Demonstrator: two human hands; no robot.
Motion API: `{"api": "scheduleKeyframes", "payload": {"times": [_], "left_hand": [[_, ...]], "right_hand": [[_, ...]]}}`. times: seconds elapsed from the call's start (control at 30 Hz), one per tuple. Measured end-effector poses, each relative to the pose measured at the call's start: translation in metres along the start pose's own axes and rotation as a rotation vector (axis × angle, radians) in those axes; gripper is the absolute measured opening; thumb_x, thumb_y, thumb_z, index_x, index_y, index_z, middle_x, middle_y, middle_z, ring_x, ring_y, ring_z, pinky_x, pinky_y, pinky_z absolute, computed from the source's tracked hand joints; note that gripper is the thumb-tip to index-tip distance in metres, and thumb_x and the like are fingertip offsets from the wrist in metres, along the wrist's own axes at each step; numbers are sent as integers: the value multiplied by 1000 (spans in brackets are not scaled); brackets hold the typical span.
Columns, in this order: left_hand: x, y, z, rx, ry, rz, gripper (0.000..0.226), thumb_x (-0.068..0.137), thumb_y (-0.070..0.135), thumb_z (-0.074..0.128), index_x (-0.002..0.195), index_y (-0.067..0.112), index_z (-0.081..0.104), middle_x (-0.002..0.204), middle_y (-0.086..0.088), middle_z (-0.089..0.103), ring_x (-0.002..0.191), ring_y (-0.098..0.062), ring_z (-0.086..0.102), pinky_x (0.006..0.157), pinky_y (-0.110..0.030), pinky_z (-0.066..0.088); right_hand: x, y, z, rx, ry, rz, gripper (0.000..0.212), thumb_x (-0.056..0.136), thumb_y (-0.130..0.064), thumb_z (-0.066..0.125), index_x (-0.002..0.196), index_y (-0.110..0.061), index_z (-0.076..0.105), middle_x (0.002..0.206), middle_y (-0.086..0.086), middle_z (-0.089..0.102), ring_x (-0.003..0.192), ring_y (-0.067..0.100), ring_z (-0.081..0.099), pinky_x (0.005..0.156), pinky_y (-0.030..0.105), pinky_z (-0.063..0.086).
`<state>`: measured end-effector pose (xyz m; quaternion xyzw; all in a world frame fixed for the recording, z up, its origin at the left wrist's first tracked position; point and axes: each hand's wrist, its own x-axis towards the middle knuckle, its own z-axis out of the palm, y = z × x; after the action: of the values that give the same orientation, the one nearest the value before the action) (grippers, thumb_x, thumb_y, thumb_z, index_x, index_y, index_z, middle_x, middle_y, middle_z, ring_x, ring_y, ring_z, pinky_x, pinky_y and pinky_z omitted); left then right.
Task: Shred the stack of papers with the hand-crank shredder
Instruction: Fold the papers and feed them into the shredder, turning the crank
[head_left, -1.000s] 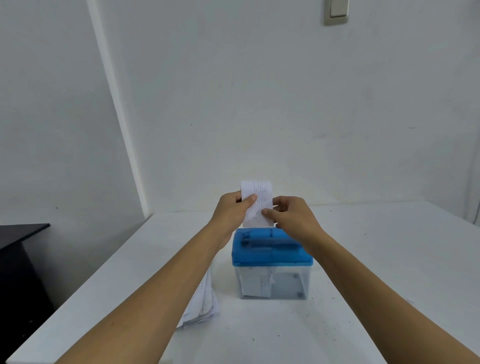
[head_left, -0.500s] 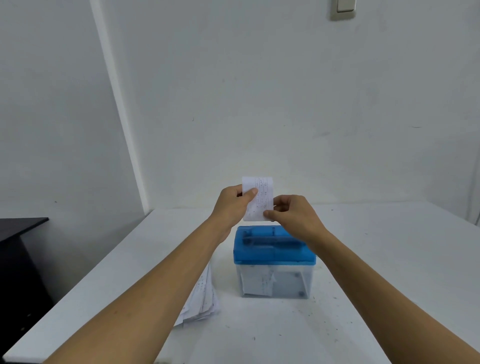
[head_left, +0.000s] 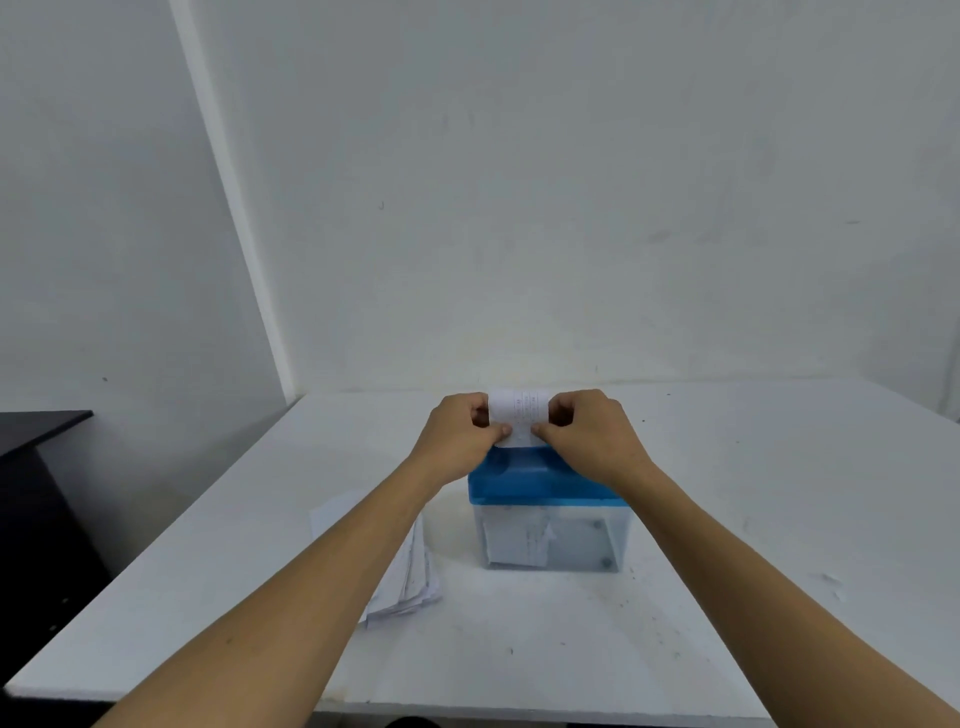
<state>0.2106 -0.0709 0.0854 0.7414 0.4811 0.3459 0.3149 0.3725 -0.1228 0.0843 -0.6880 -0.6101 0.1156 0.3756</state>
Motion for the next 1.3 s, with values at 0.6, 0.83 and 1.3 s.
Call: {"api": "scheduleKeyframes", "payload": {"times": [0.6, 0.83, 1.3], "left_hand": [[-3, -2, -2, 160, -57, 0, 20, 93, 13, 65, 112, 14, 71, 111, -4, 69, 105, -21, 62, 82, -29, 51], [-1, -5, -8, 101, -123, -48, 9, 91, 22, 70, 99, 20, 70, 103, 2, 69, 98, -17, 64, 82, -28, 54], [-6, -17, 14, -129, -19, 8, 16, 99, 20, 63, 113, 24, 67, 109, 12, 66, 98, -6, 62, 88, -23, 51]], "right_hand": [[-3, 10, 4, -16, 90, -54, 10, 91, -24, 67, 98, -18, 73, 91, -8, 66, 70, 5, 60, 60, 9, 44], [-3, 10, 6, -65, 70, -60, 8, 87, -24, 65, 82, -20, 71, 77, -5, 69, 71, 13, 64, 69, 30, 58], [-21, 50, -24, -94, 194, -30, 34, 102, -42, 44, 125, -21, 58, 120, -4, 60, 104, 10, 55, 94, 29, 47]]}}
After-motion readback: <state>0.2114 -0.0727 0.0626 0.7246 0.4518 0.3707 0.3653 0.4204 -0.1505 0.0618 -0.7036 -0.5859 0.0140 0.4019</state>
